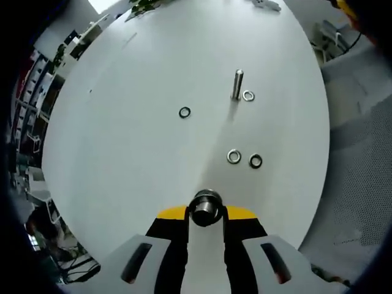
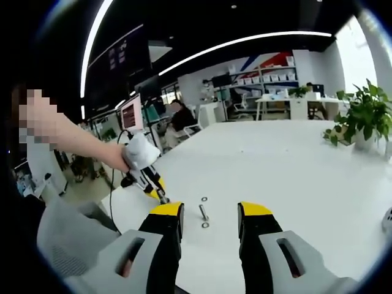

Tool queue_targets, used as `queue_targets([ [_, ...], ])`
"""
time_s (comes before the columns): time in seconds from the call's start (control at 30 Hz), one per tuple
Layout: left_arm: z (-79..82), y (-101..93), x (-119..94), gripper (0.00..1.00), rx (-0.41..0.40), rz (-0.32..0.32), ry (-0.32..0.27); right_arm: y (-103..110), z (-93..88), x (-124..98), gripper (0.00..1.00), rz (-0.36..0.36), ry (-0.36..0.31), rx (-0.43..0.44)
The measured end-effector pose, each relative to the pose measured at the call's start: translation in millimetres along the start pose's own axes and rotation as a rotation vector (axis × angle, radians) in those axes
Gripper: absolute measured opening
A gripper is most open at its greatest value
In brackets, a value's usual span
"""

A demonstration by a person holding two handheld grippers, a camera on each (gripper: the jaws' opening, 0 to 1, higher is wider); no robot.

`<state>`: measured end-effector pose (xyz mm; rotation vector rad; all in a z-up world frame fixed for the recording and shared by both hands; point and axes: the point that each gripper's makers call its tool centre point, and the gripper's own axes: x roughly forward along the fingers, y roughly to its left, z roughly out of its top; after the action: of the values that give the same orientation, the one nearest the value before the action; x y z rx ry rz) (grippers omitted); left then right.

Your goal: Place the washer onto the threaded stud by aligning its center hole with the stud, sliding it down to the base, and recovering from edge contact or off-axis alignment until the washer reaches the visible bottom stop.

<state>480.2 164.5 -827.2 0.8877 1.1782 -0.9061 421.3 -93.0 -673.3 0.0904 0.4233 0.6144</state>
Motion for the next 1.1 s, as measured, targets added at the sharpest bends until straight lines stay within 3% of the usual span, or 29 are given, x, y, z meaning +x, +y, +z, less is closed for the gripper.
queue_targets([
  [0.43,-5.3,-2.9,26,0.19,-0.003,-0.028,0.032,2,-3.3,1,0.38,0.006,0.015,-0.006],
  [0.8,-3.8,-4.5,24,0.2,-0.06,-0.041,0.008,0,-4.3,2,0.38,0.002,0.019,-0.005],
  [1.1,-8.1,1.1,4,0.25,-0.118,0.026,-0.04,-1,-5.5,2,0.38,-0.002,0.023,-0.011],
])
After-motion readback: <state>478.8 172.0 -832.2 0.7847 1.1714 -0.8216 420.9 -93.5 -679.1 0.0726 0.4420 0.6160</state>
